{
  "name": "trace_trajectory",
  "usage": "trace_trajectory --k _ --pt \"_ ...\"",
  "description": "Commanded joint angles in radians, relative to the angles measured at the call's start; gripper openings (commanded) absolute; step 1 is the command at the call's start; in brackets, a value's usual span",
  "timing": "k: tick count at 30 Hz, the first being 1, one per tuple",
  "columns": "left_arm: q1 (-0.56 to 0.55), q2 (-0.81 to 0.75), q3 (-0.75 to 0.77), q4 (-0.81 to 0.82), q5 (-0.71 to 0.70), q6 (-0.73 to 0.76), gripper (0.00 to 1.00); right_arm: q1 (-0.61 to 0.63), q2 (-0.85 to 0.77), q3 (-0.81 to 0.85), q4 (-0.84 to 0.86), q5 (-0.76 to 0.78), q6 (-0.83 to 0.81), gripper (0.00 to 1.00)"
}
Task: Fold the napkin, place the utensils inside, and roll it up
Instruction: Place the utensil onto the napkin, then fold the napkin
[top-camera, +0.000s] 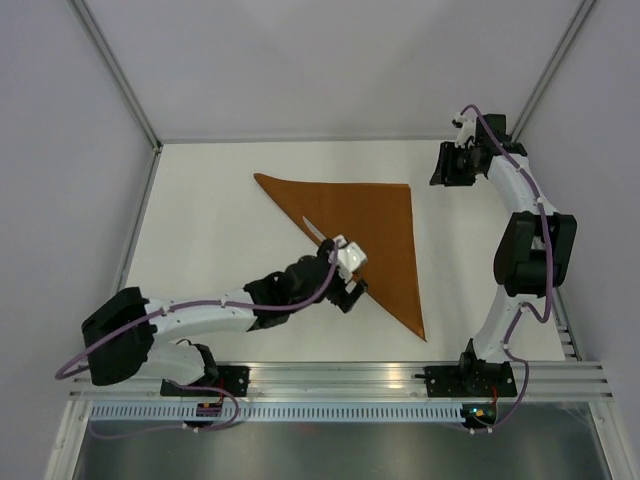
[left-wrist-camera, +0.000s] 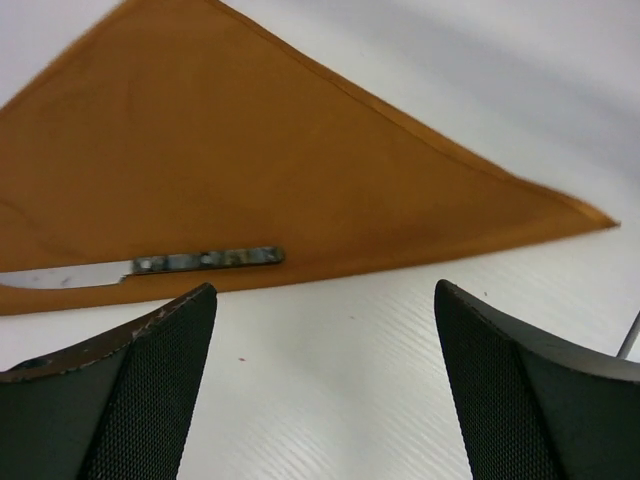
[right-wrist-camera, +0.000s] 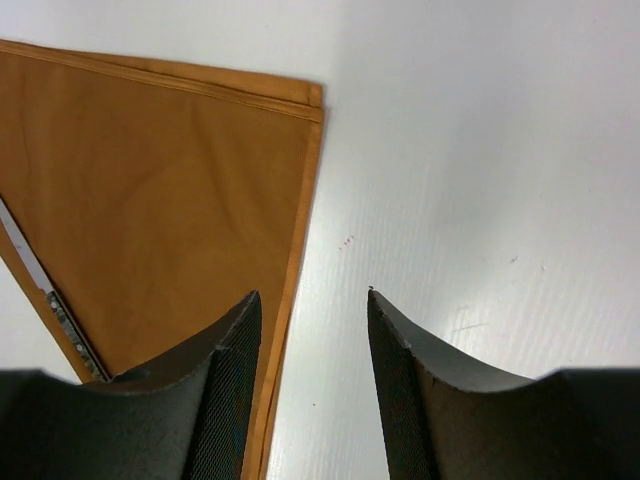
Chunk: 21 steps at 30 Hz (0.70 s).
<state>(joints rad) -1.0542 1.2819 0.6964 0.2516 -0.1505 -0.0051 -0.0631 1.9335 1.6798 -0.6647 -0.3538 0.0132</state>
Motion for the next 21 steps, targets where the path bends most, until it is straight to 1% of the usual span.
trace_trajectory --k 1,2,3,4,5,7,9,10,15,21 --pt "-0.116 0.100 0.041 0.090 -0.126 0.125 0.92 -0.018 -0.028 -0.009 0.033 -0.022 0.001 0.53" --pt "-0.139 0.124 0.051 0.092 -0.132 0.131 0.91 -0.021 -0.028 -0.014 0.036 -0.017 -0.001 0.52" --pt "-0.192 0.149 0.060 0.104 -0.144 0.145 0.91 -0.024 -0.028 -0.015 0.039 -0.014 -0.001 0.52" --pt "-0.219 0.207 0.080 0.110 -0.171 0.172 0.91 -0.030 -0.030 -0.017 0.042 -0.011 -0.001 0.52" --pt "-0.260 0.233 0.090 0.118 -0.176 0.185 0.89 -0.032 -0.028 -0.017 0.045 -0.008 -0.002 0.52" --pt "-0.296 0.313 0.121 0.143 -0.193 0.218 0.88 -0.038 -0.027 -0.019 0.051 -0.004 -0.002 0.52" --pt "-0.340 0.361 0.143 0.155 -0.195 0.241 0.86 -0.040 -0.025 -0.020 0.051 -0.004 -0.002 0.52" --pt "-0.351 0.402 0.161 0.167 -0.196 0.243 0.86 -0.043 -0.025 -0.022 0.051 -0.004 -0.002 0.52" --pt "-0.411 0.493 0.210 0.195 -0.178 0.240 0.82 -0.052 -0.022 -0.029 0.062 -0.004 -0.004 0.52" --pt "-0.455 0.594 0.281 0.224 -0.208 0.260 0.77 -0.060 -0.021 -0.040 0.071 -0.013 -0.004 0.51"
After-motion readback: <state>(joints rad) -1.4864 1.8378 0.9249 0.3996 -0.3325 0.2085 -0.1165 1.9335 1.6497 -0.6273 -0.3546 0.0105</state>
